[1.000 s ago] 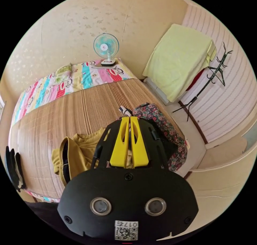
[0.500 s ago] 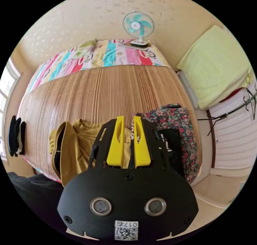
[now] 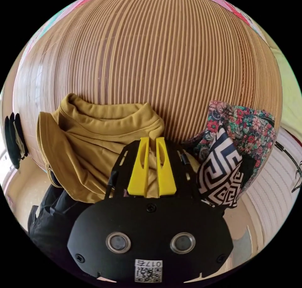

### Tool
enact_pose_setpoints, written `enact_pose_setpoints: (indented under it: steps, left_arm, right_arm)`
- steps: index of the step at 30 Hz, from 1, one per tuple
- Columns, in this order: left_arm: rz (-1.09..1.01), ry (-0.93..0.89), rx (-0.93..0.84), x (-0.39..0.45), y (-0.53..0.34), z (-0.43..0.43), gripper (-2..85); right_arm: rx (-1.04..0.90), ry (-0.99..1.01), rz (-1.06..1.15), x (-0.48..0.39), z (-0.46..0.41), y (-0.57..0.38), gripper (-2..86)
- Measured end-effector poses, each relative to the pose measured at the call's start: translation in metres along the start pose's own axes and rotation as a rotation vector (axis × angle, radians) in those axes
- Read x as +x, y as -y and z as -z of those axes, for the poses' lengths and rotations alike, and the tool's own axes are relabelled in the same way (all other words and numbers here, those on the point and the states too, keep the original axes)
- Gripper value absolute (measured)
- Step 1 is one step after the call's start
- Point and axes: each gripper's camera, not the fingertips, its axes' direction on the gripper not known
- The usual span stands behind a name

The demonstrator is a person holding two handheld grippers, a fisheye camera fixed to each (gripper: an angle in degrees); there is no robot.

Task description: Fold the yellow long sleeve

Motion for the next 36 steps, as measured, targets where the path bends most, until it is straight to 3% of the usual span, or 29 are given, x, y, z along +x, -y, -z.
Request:
enact_pose_setpoints:
  steps: [1, 6, 10, 13, 15, 20, 23, 29, 31, 34, 36]
  left_arm:
    - [0.006, -0.016, 0.002, -0.005, -0.005, -0.004, -1.0]
    - [0.009, 0.028, 0.027, -0.005, -0.025, -0.007, -1.0]
    - [-0.045, 0.131, 0.017, 0.008, -0.036, -0.002, -0.8]
    - [-0.114, 0.22, -0.007, 0.019, -0.037, -0.004, 0.1]
    - [-0.155, 0.263, -0.007, 0.027, -0.038, -0.005, 2.4]
    - [-0.247, 0.217, 0.093, 0.05, -0.051, 0.013, 7.2]
    - [-0.313, 0.252, 0.14, 0.073, -0.07, 0.029, 8.0]
    - [-0.486, 0.452, 0.15, 0.126, -0.124, 0.027, 16.8]
    - [-0.622, 0.255, -0.022, 0.143, -0.151, -0.011, 18.1]
    - [-0.674, 0.058, -0.028, 0.157, -0.196, -0.031, 17.1]
    - [-0.653, 0.034, -0.016, 0.165, -0.219, -0.039, 16.5]
  right_arm:
    - [0.033, 0.025, -0.036, -0.003, -0.005, -0.012, 4.3]
    - [0.579, 0.384, -0.31, -0.037, 0.012, -0.188, 3.1]
    - [0.88, 0.473, -0.271, -0.083, 0.062, -0.283, 2.5]
    - [1.092, 0.501, 0.054, -0.122, 0.111, -0.333, 1.6]
    - [1.24, 0.511, 0.401, -0.15, 0.147, -0.377, 2.0]
    - [1.443, 0.35, 0.767, -0.203, 0.183, -0.485, 2.8]
    - [1.588, 0.375, 0.918, -0.23, 0.178, -0.555, 2.8]
    - [1.767, 0.328, 0.829, -0.29, 0.147, -0.642, 3.1]
    - [1.791, 0.26, 0.684, -0.315, 0.136, -0.654, 3.2]
    - [1.749, 0.147, 0.518, -0.353, 0.122, -0.665, 3.3]
    - [1.726, 0.114, 0.407, -0.377, 0.104, -0.674, 3.3]
